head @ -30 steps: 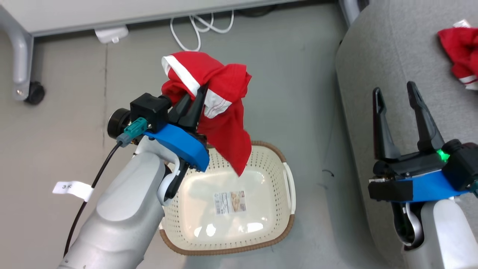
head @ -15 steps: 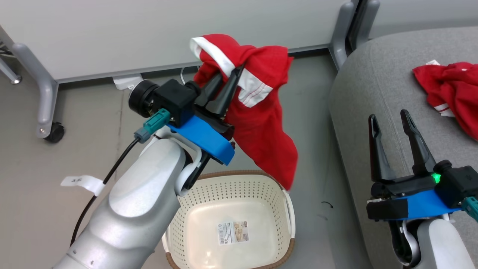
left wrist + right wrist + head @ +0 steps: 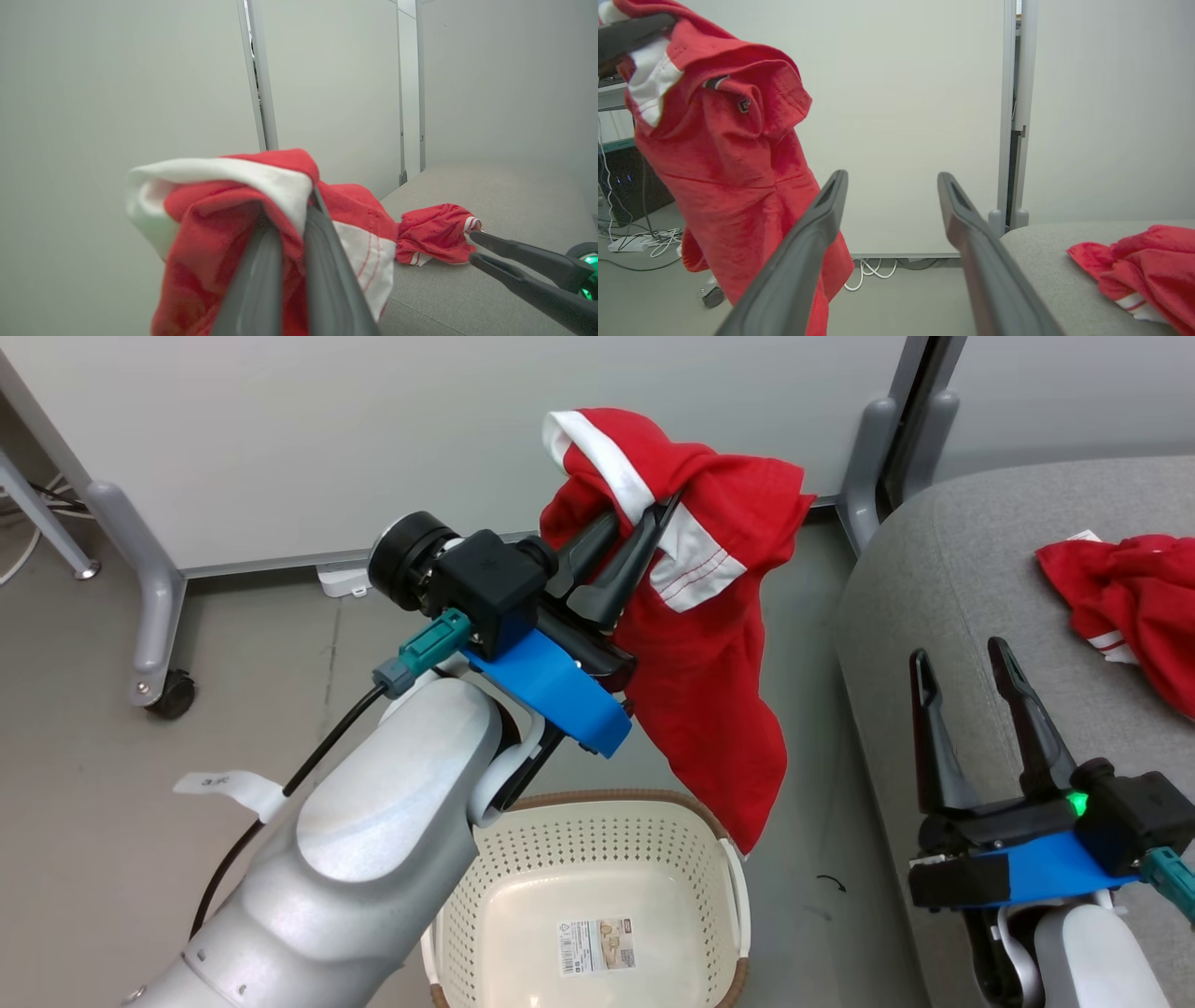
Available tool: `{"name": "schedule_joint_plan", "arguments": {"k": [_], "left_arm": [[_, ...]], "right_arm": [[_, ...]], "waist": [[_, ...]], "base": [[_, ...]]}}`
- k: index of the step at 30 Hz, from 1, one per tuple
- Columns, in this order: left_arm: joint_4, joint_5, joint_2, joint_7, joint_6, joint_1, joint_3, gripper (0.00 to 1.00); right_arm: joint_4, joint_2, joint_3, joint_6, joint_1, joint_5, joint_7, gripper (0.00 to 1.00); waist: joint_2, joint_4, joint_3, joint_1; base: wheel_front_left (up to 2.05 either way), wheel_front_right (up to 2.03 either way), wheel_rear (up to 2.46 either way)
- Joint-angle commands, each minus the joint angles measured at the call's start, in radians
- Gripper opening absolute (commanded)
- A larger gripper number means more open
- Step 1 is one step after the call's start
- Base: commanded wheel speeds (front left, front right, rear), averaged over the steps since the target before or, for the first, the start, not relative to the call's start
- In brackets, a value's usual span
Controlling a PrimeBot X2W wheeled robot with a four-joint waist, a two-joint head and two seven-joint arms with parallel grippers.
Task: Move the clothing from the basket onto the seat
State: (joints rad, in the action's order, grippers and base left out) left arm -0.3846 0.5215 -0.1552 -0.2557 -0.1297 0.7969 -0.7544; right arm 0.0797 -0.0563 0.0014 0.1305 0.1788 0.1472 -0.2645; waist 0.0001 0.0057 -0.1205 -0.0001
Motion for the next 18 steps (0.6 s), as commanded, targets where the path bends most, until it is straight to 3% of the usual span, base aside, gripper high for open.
{"name": "schedule_joint_plan", "arguments": {"k": [1, 18], "left_arm": [[0.007, 0.005, -0.001, 0.004, 0.003, 0.001, -0.001, 0.00], [0.041, 0.005, 0.003, 0.003, 0.016, 0.008, -0.018, 0.00]], "right_arm": [[-0.004, 0.001, 0.006, 0.000, -0.010, 0.003, 0.000, 1.00], [0.016, -0.099, 0.288, 0.000, 0.163, 0.027, 0.000, 1.00]], "waist": [[-0.0001, 0.002, 0.003, 0.0001], [-0.0001, 0.027, -0.025, 0.0001]], "base": [[0.00, 0.00, 0.00], [0.00, 0.00, 0.00]]}}
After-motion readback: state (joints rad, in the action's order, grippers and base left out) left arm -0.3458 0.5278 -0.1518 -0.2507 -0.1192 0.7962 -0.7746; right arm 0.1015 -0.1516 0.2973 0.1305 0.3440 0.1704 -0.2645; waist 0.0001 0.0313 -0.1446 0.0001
